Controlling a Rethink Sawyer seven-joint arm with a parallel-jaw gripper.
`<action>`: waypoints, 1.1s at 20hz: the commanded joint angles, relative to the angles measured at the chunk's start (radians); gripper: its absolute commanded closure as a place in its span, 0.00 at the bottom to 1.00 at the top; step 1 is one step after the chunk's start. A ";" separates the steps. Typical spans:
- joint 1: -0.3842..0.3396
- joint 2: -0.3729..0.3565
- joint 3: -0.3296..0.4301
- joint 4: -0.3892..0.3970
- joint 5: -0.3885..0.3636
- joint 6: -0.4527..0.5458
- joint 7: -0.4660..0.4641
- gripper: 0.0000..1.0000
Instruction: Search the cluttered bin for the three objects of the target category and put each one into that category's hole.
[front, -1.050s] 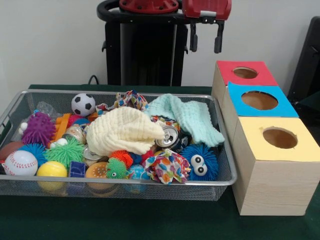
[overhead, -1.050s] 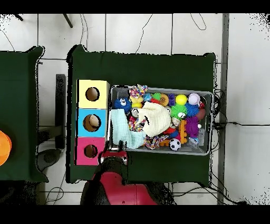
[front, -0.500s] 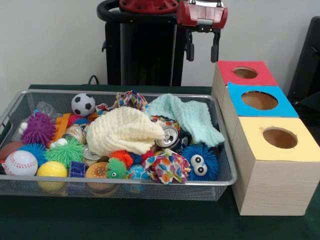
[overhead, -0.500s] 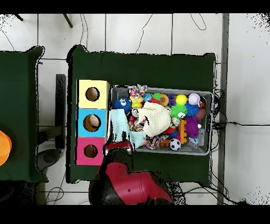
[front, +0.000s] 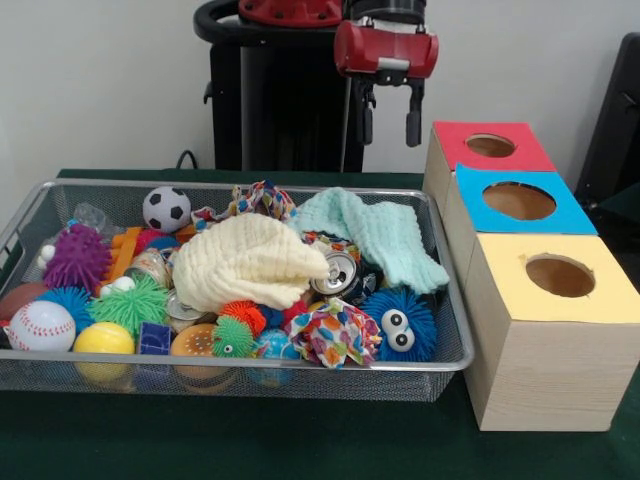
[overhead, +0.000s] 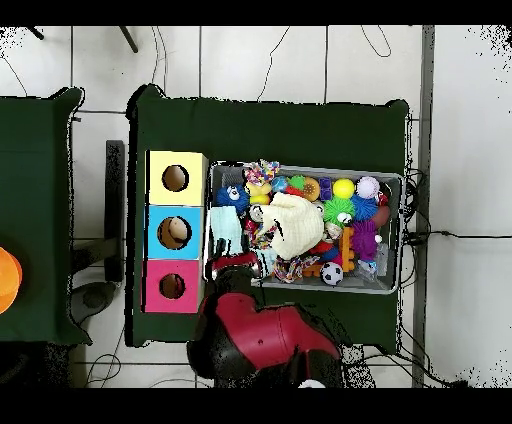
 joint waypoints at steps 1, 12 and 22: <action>-0.063 0.132 0.066 -0.138 -0.107 -0.126 0.051 0.00; -0.108 0.256 0.054 -0.241 -0.188 -0.234 0.041 0.00; -0.176 0.417 0.061 -0.369 -0.290 -0.317 0.029 0.00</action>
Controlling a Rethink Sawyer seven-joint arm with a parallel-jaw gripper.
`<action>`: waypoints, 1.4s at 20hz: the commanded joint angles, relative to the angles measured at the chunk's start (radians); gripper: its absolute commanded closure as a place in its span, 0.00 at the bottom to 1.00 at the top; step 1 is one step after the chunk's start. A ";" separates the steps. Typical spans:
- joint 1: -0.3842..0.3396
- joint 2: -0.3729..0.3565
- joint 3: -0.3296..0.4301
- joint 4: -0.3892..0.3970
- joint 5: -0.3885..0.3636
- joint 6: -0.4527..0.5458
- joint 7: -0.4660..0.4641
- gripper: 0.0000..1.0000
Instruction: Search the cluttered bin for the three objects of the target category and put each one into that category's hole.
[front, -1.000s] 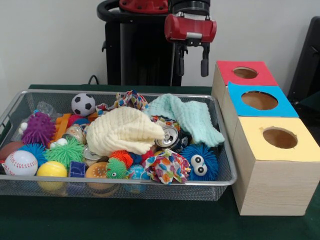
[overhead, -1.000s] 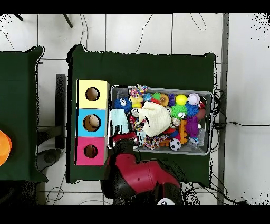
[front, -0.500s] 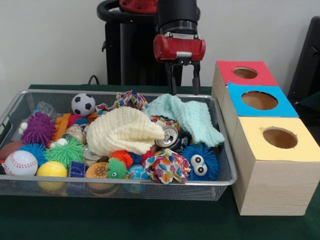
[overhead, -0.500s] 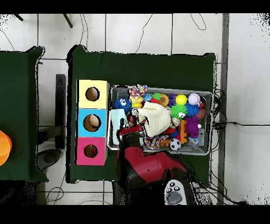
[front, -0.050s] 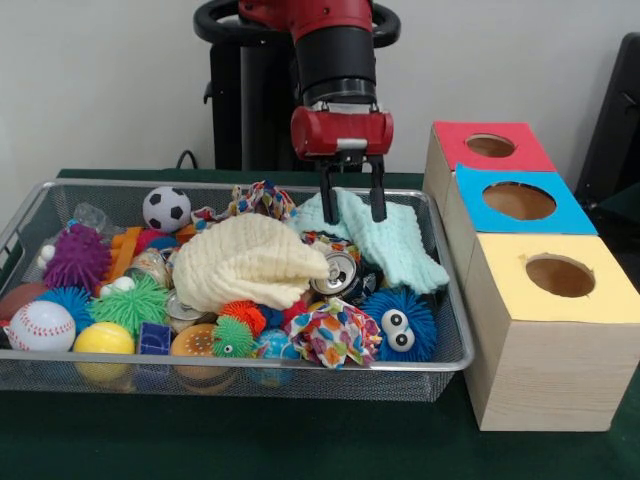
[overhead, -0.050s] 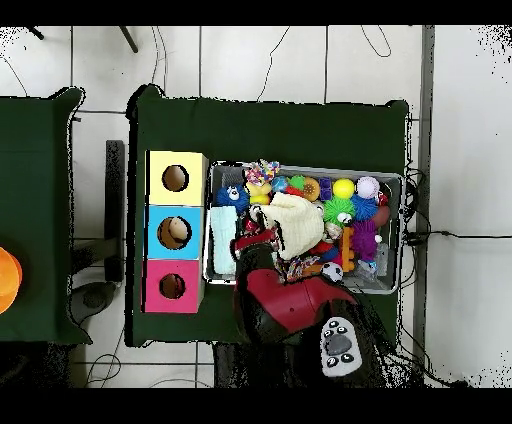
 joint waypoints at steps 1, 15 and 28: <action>-0.083 0.154 0.064 -0.198 -0.136 -0.090 0.032 0.00; -0.079 0.213 0.103 -0.404 -0.659 0.145 0.125 0.00; 0.135 0.227 -0.093 -0.523 -1.037 0.169 0.485 0.00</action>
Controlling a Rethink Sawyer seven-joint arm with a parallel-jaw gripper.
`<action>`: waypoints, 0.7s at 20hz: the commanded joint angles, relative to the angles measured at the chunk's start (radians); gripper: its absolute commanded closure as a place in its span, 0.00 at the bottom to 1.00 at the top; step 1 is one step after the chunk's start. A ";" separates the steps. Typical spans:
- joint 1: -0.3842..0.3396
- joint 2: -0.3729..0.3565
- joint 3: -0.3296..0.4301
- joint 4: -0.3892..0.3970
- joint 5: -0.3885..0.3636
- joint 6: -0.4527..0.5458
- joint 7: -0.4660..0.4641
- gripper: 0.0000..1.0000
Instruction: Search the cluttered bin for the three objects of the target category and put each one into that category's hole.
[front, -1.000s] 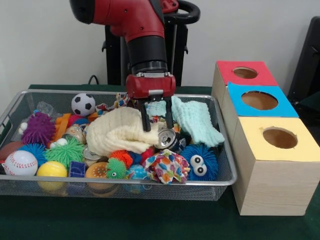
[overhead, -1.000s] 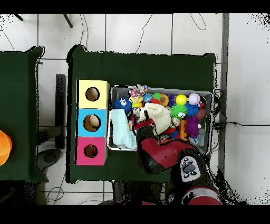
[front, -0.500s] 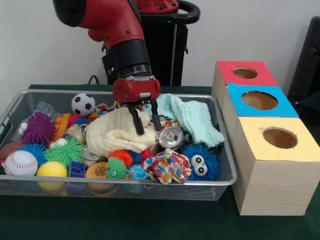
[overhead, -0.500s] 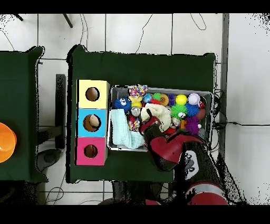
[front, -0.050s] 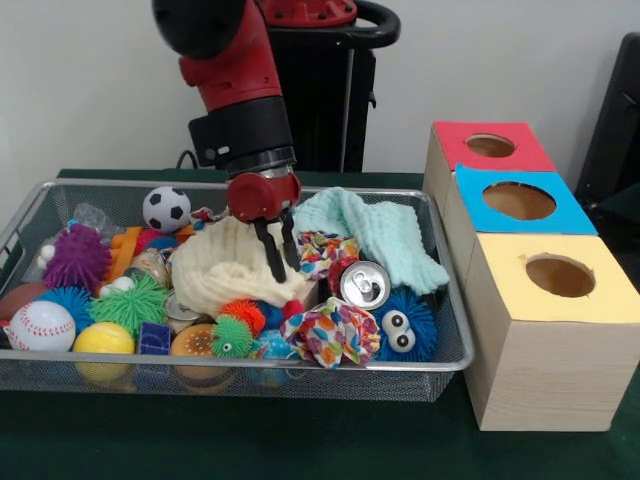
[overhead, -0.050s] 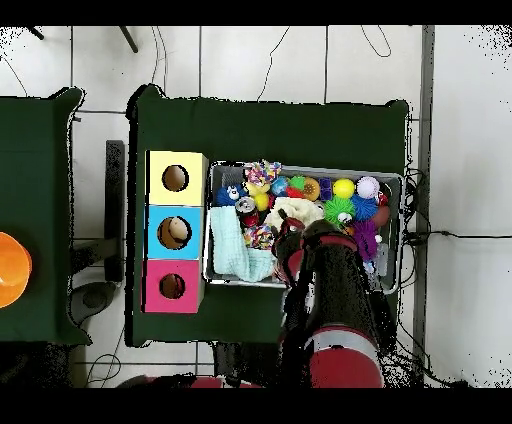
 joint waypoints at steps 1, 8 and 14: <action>0.040 0.085 -0.048 -0.179 -0.126 0.091 0.351 0.00; 0.133 0.124 -0.177 -0.232 -0.199 0.040 0.473 0.00; 0.192 0.175 -0.275 -0.274 -0.242 -0.031 0.650 0.00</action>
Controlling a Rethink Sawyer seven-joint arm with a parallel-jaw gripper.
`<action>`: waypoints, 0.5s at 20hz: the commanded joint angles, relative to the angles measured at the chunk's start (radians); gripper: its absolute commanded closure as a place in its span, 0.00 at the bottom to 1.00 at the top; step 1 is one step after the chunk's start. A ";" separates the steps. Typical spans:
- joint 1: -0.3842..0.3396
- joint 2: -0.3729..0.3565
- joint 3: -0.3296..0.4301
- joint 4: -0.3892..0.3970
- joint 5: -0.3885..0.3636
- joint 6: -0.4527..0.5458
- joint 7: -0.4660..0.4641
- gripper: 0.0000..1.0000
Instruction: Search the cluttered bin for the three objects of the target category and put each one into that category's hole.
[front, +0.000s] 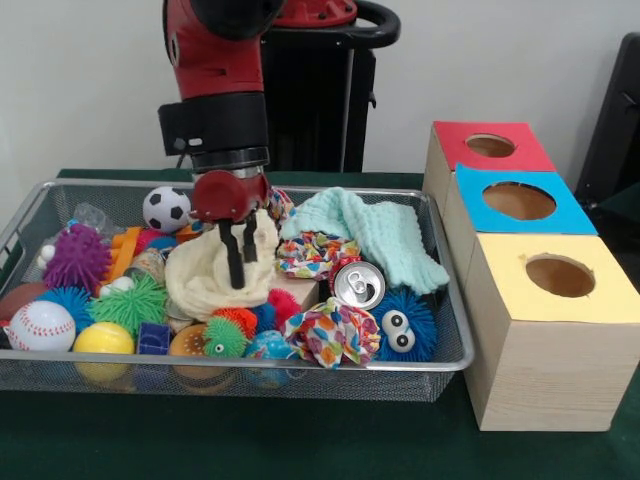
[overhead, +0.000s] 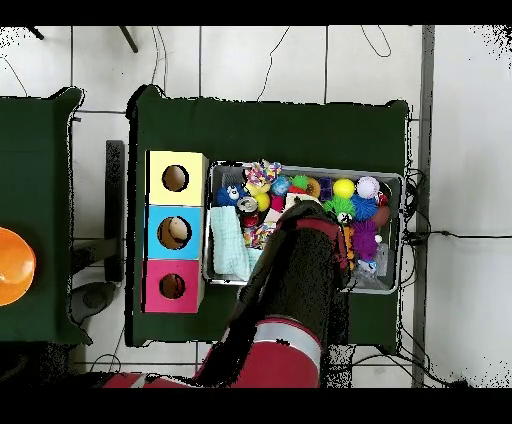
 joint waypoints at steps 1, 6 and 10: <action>0.041 0.092 -0.089 -0.120 -0.081 -0.030 0.413 0.00; 0.081 0.135 -0.142 -0.138 -0.098 -0.052 0.484 0.00; 0.092 0.156 -0.164 -0.150 -0.093 -0.058 0.495 0.00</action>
